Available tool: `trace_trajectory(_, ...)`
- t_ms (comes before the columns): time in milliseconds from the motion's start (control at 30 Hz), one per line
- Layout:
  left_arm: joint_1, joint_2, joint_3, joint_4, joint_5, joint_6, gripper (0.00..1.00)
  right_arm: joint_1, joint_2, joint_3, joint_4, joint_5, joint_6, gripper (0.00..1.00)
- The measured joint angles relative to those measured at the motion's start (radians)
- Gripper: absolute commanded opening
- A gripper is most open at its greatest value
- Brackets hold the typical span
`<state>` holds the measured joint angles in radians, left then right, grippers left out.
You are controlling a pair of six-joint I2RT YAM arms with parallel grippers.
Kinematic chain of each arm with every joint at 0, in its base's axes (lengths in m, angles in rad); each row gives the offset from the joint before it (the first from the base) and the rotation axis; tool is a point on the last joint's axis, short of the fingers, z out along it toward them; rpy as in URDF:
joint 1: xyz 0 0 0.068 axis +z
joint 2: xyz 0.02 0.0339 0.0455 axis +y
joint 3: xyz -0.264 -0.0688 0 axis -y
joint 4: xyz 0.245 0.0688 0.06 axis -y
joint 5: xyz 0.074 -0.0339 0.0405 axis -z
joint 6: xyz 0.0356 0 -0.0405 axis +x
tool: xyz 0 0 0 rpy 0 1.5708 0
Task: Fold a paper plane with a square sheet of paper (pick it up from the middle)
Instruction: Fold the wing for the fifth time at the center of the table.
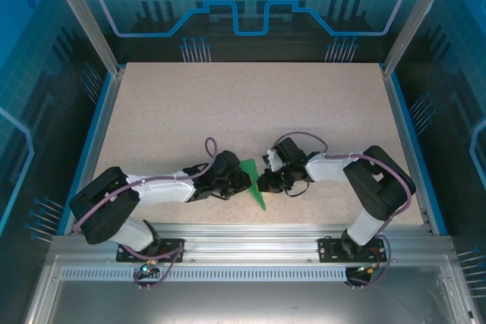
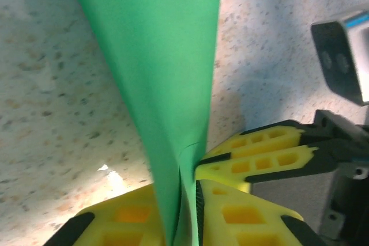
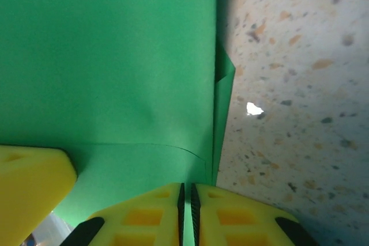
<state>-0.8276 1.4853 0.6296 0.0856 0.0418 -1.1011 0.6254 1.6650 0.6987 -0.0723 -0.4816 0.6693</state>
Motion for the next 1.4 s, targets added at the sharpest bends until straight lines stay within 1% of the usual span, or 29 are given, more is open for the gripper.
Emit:
trace_trajectory(33, 0.001, 0.005, 0.016, -0.010, 0.000, 0.006, 0.09, 0.000, -0.009, -0.004, 0.000, 0.011, 0.000, 0.17)
trace_trajectory(133, 0.010, 0.023, 0.062, -0.047, 0.006, 0.012, 0.07, 0.000, -0.049, -0.016, -0.006, 0.048, 0.000, 0.18)
trace_trajectory(367, 0.047, 0.056, 0.103, -0.126, 0.040, 0.030, 0.06, 0.000, -0.158, -0.042, -0.024, 0.127, -0.013, 0.23)
trace_trajectory(500, 0.049, 0.071, 0.134, -0.166, 0.055, 0.036, 0.05, 0.004, -0.266, -0.097, -0.027, 0.181, -0.035, 0.37)
trace_trajectory(567, 0.049, 0.073, 0.146, -0.177, 0.062, 0.038, 0.05, 0.023, -0.326, -0.115, -0.041, 0.222, -0.053, 0.41)
trace_trajectory(700, 0.049, 0.073, 0.167, -0.194, 0.074, 0.037, 0.05, 0.117, -0.402, -0.127, -0.037, 0.322, -0.085, 0.42)
trace_trajectory(900, 0.050, 0.093, 0.204, -0.222, 0.088, 0.038, 0.04, 0.265, -0.398, -0.158, 0.019, 0.475, -0.124, 0.41)
trace_trajectory(1000, 0.050, 0.102, 0.206, -0.231, 0.088, 0.037, 0.03, 0.314, -0.389, -0.200, 0.082, 0.552, -0.144, 0.42)
trace_trajectory(1167, 0.050, 0.105, 0.208, -0.249, 0.089, 0.037, 0.04, 0.372, -0.381, -0.227, 0.133, 0.636, -0.187, 0.44)
trace_trajectory(1400, 0.051, 0.105, 0.219, -0.257, 0.096, 0.037, 0.04, 0.414, -0.319, -0.223, 0.181, 0.687, -0.229, 0.44)
